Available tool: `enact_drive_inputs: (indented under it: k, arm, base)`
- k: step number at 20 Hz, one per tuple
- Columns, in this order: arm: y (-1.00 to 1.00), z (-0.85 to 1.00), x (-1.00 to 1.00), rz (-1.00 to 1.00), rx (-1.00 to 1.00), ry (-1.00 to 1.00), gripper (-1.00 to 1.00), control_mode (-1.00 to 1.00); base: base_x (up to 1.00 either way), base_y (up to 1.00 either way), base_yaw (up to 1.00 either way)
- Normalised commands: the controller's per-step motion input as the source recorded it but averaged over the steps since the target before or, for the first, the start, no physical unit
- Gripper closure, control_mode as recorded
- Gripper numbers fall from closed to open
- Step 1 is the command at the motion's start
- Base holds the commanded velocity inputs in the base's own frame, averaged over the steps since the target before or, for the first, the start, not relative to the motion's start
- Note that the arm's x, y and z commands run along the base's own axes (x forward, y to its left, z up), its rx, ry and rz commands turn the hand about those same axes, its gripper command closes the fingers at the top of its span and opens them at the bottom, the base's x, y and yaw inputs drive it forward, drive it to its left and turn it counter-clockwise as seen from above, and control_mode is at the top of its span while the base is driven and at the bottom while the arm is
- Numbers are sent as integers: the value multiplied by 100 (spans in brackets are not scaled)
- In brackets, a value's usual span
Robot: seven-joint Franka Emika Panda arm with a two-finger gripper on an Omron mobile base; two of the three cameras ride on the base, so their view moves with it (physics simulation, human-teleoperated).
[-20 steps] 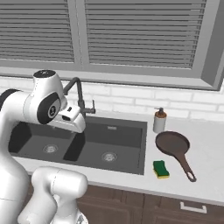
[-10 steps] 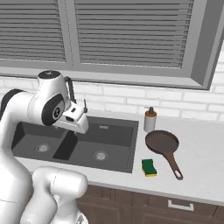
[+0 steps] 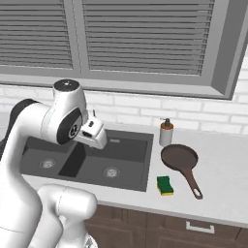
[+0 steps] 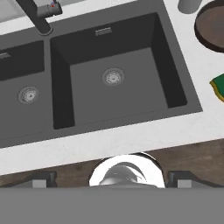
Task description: Pick the pan and sponge and place them into the sink. Then turn on the water.
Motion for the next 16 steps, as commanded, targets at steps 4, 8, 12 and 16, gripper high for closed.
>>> enact_drive_inputs:
  k: [4,8,12,16]
  arm:
    - [-34,4,0,0,7,-3,-100,-100]
    - [-39,0,0,0,8,-3,-100,-100]
    - [-38,0,0,0,8,-1,-100,-100]
    - [-33,0,0,0,6,0,-100,-100]
  base:
    - [0,0,0]
    - [0,0,0]
    - [0,0,0]
    - [0,0,0]
